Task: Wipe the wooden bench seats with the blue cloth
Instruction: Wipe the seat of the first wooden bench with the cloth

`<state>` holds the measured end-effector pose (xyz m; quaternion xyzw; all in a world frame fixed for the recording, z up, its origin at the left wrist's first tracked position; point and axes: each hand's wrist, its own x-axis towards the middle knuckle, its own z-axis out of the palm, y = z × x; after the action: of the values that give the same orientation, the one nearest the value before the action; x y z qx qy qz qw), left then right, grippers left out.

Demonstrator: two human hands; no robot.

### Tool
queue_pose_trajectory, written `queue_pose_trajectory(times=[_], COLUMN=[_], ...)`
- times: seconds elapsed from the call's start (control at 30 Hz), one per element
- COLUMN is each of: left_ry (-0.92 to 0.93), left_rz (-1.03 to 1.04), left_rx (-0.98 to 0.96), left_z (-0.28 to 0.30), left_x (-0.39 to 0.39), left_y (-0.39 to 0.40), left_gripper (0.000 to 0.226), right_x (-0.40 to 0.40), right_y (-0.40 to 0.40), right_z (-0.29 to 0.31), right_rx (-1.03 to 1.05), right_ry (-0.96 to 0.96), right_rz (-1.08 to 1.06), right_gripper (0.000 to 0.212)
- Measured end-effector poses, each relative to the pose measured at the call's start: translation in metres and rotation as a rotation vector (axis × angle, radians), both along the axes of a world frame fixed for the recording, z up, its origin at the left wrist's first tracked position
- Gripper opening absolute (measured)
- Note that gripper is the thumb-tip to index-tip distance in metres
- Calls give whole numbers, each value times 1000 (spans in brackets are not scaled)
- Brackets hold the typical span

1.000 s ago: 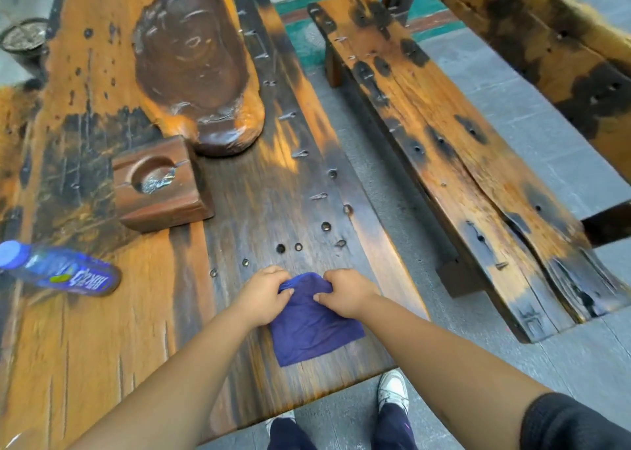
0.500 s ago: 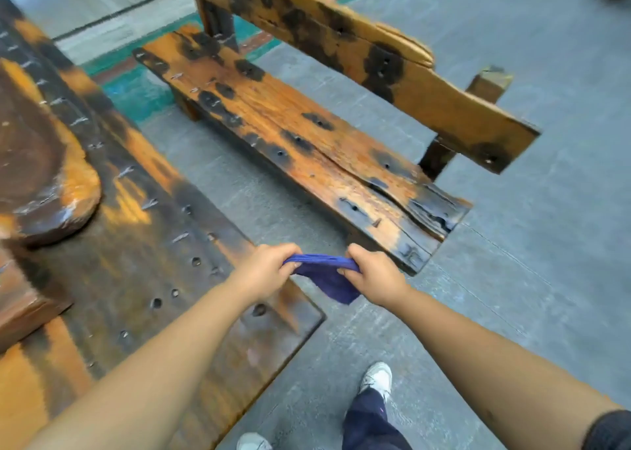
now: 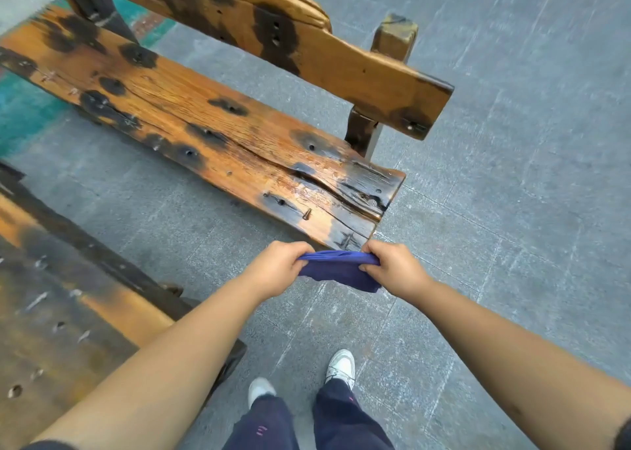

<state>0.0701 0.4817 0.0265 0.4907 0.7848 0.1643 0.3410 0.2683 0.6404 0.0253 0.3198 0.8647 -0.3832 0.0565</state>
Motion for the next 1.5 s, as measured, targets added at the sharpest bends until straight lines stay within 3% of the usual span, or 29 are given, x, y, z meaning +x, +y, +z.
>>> queue_pose_trajectory(times=[0.17,0.37,0.47,0.57,0.6,0.7,0.8,0.9,1.1,1.5], left_ry=[-34,-34,11,13,30,325,372,473,517,539], left_rz=[-15,34,22,95,133,210,13,-245,-241,-177], left_rx=[-56,-52,-65,-13,22,157,178,24,8,72], left_z=[-64,-182,-250,-294,-305,-329,-352,-380,-394,-397], left_x=[-16,-69,-97,-104,-102,-86,-66,-64,-74,-129], left_y=[33,95,142,182,192,199,178,163,184,311], left_gripper=[26,43,44,43,44,56,55,62,68,67], right_x=[-7,-54,-84,-102,-106,-110,-114,-119,-129,-190], right_y=[18,57,91,118,123,118,81,53,77,206], right_z=[-66,-181,-250,-294,-305,-334,-351,-371,-388,-392], right_rx=[-79,-136,-123,-59,-38,174,424,399,441,547], right_ry=[-54,-23,-49,-57,-64,-107,-94,-210,-268,-281], right_rz=[-63,-269,-363,-475,-511,-608,-503,-254,-198,-220], right_gripper=[20,32,20,20,23,50,66,64,66,66])
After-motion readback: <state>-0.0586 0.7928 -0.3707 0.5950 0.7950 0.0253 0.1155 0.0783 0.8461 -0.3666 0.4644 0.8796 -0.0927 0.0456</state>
